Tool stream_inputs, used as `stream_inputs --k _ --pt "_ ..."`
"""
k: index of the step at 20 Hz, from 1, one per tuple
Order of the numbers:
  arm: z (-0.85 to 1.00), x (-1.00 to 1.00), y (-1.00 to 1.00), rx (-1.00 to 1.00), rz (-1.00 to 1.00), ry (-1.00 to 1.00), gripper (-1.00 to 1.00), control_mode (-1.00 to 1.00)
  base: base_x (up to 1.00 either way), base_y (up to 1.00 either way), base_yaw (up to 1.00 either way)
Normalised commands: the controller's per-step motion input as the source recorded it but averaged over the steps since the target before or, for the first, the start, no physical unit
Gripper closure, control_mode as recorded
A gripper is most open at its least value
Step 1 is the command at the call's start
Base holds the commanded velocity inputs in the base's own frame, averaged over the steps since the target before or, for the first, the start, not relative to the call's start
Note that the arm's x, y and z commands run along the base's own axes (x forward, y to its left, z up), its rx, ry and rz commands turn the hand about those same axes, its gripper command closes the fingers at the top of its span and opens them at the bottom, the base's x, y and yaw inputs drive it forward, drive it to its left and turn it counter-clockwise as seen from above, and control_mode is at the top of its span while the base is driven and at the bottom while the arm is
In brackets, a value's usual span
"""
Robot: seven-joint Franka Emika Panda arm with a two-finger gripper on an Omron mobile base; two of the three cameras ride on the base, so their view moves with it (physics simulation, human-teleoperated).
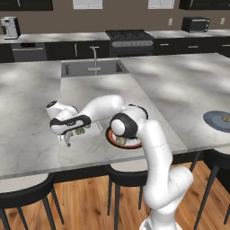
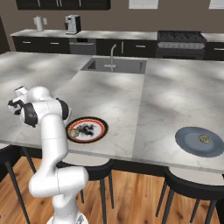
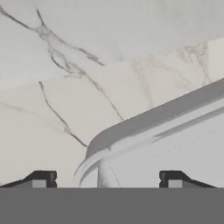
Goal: Place two dumplings into each of the tupperware containers and then place the containers in the fridge.
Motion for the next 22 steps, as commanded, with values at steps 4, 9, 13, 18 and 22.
stream_inputs --k 4,9,13,18,22 --pt "-0.92 0.06 0.0 -0.04 0.12 0.1 1.0 -1.0 0.0 0.0 0.0" --pt "-0.61 -0.11 -0.17 0.0 0.07 0.02 1.0 -1.0 0.0 0.0 0.0" --pt "-0.1 -0.42 -0.4 0.06 0.0 -0.07 1.0 -1.0 0.0 0.0 0.0" --pt "0.17 -0.52 -0.26 0.07 -0.01 -0.15 1.0 -1.0 0.0 0.0 0.0" --pt "0.57 -0.39 -0.04 0.03 0.0 -0.22 1.0 -1.0 0.0 0.0 0.0"
